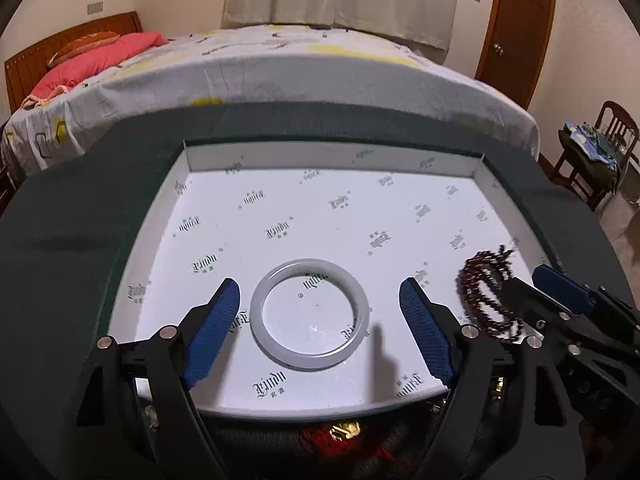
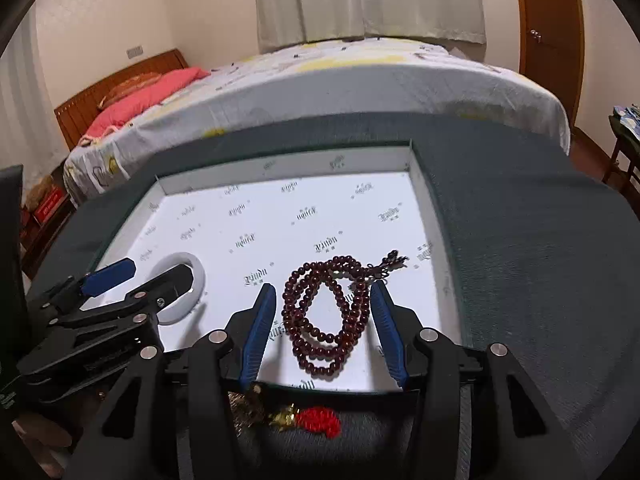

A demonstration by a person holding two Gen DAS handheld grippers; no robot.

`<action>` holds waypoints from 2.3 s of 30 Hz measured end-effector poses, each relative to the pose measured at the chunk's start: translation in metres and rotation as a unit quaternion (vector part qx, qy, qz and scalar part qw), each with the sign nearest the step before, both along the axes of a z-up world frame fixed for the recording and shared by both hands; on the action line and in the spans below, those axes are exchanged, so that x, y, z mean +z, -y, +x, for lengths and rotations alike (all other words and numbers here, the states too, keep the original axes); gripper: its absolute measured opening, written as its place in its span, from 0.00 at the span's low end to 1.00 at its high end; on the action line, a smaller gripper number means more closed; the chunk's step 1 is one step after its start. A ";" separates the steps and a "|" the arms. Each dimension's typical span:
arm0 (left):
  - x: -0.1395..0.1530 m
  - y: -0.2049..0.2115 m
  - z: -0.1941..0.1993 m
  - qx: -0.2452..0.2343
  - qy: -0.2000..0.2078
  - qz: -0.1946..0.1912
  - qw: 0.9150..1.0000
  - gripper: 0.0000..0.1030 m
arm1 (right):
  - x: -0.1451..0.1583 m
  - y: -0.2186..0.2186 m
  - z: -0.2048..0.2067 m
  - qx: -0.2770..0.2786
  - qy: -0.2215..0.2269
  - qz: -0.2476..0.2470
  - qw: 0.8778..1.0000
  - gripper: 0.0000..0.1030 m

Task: Organize jewelry
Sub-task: 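Lower the bangle into the box with the left tool while the right tool lowers the beads, then open both tools and withdraw them from the box, then grasp the pearl ring with the right tool while the left tool approaches the pearl flower brooch, then close the left tool on the gold pearl flower brooch and lift it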

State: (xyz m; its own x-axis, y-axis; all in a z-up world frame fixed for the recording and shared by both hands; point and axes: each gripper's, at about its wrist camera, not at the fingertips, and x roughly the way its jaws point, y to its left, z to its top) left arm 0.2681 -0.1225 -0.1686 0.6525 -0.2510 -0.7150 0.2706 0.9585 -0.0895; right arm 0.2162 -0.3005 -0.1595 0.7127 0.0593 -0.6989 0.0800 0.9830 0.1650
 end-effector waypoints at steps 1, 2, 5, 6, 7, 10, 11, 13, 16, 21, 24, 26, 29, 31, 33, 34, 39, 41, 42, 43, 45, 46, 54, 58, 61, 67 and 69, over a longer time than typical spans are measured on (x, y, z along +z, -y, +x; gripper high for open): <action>0.004 -0.001 -0.003 0.001 0.004 -0.002 1.000 0.78 | 0.003 0.000 -0.005 -0.001 0.005 0.000 1.000 0.47; 0.008 -0.003 -0.007 0.003 0.011 -0.002 1.000 0.78 | 0.008 -0.001 -0.011 -0.002 0.011 -0.001 1.000 0.47; 0.018 -0.011 -0.022 0.010 0.031 -0.001 0.999 0.78 | 0.015 -0.004 -0.031 -0.006 0.023 -0.005 1.000 0.47; 0.022 -0.015 -0.030 0.015 0.040 -0.001 0.999 0.78 | 0.015 -0.004 -0.037 -0.007 0.026 -0.004 1.000 0.47; 0.024 -0.018 -0.036 0.019 0.045 -0.001 0.999 0.78 | 0.015 -0.006 -0.046 -0.009 0.028 -0.003 1.000 0.47; 0.027 -0.029 -0.058 0.029 0.059 0.005 0.998 0.78 | 0.012 -0.013 -0.072 -0.016 0.039 -0.014 0.999 0.47; 0.027 -0.033 -0.066 0.035 0.062 0.009 0.997 0.78 | 0.010 -0.015 -0.078 -0.018 0.040 -0.019 0.999 0.47; 0.026 -0.040 -0.079 0.041 0.060 0.013 0.997 0.78 | 0.003 -0.020 -0.090 -0.017 0.037 -0.021 0.999 0.47; 0.021 -0.053 -0.097 0.049 0.052 0.019 0.997 0.78 | -0.009 -0.026 -0.103 -0.009 0.018 -0.018 1.000 0.47; 0.015 -0.070 -0.117 0.064 0.048 0.036 0.996 0.78 | -0.022 -0.039 -0.110 0.009 -0.004 -0.018 1.000 0.47; 0.012 -0.080 -0.125 0.073 0.040 0.035 0.996 0.78 | -0.029 -0.042 -0.110 0.016 -0.020 -0.014 1.000 0.47; 0.010 -0.083 -0.129 0.075 0.037 0.033 0.996 0.78 | -0.033 -0.045 -0.110 0.019 -0.030 -0.015 0.999 0.47; 0.008 -0.083 -0.134 0.074 0.037 0.036 0.996 0.78 | -0.034 -0.049 -0.113 0.022 -0.032 -0.023 0.999 0.46; 0.007 -0.083 -0.137 0.072 0.037 0.035 0.996 0.78 | -0.035 -0.050 -0.114 0.023 -0.033 -0.026 0.999 0.37; 0.007 -0.082 -0.137 0.068 0.036 0.034 0.996 0.78 | -0.036 -0.050 -0.117 0.023 -0.032 -0.030 0.999 0.30; 0.007 -0.080 -0.138 0.067 0.037 0.035 0.996 0.78 | -0.036 -0.050 -0.118 0.024 -0.032 -0.031 0.999 0.25; 0.006 -0.075 -0.139 0.061 0.034 0.033 0.997 0.78 | -0.035 -0.047 -0.124 0.023 -0.028 -0.026 0.999 0.21; 0.006 -0.073 -0.141 0.058 0.033 0.032 0.997 0.78 | -0.033 -0.045 -0.124 0.022 -0.029 -0.025 0.999 0.15; 0.006 -0.072 -0.142 0.056 0.034 0.032 0.997 0.78 | -0.033 -0.042 -0.124 0.020 -0.030 -0.024 0.999 0.15; 0.006 -0.071 -0.143 0.053 0.034 0.033 0.997 0.78 | -0.033 -0.041 -0.124 0.017 -0.030 -0.023 0.999 0.15; 0.006 -0.067 -0.145 0.049 0.034 0.034 0.998 0.78 | -0.033 -0.036 -0.126 0.012 -0.030 -0.019 0.999 0.15; 0.005 -0.065 -0.146 0.046 0.033 0.034 0.998 0.78 | -0.033 -0.035 -0.128 0.011 -0.029 -0.018 0.999 0.15; -0.001 -0.041 -0.154 0.017 0.024 0.034 0.999 0.78 | -0.026 -0.020 -0.137 -0.006 -0.016 -0.012 1.000 0.15; -0.006 -0.029 -0.156 0.005 0.021 0.037 0.999 0.78 | -0.024 -0.011 -0.139 -0.013 -0.013 -0.008 1.000 0.15; -0.011 -0.023 -0.156 0.003 0.017 0.039 0.999 0.78 | -0.024 -0.005 -0.141 -0.016 -0.012 -0.001 1.000 0.15; -0.024 -0.010 -0.152 -0.003 0.002 0.047 0.999 0.77 | -0.025 -0.001 -0.141 -0.018 -0.011 0.008 1.000 0.15; -0.025 -0.006 -0.153 -0.009 0.002 0.057 0.998 0.77 | -0.025 0.000 -0.141 -0.018 -0.010 0.011 1.000 0.15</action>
State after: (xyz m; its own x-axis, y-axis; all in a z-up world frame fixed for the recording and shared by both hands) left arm 0.1155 -0.1166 -0.1940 0.6518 -0.1794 -0.7368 0.2875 0.9575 0.0212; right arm 0.0748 -0.3006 -0.1843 0.7003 0.0490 -0.7122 0.1189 0.9757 0.1841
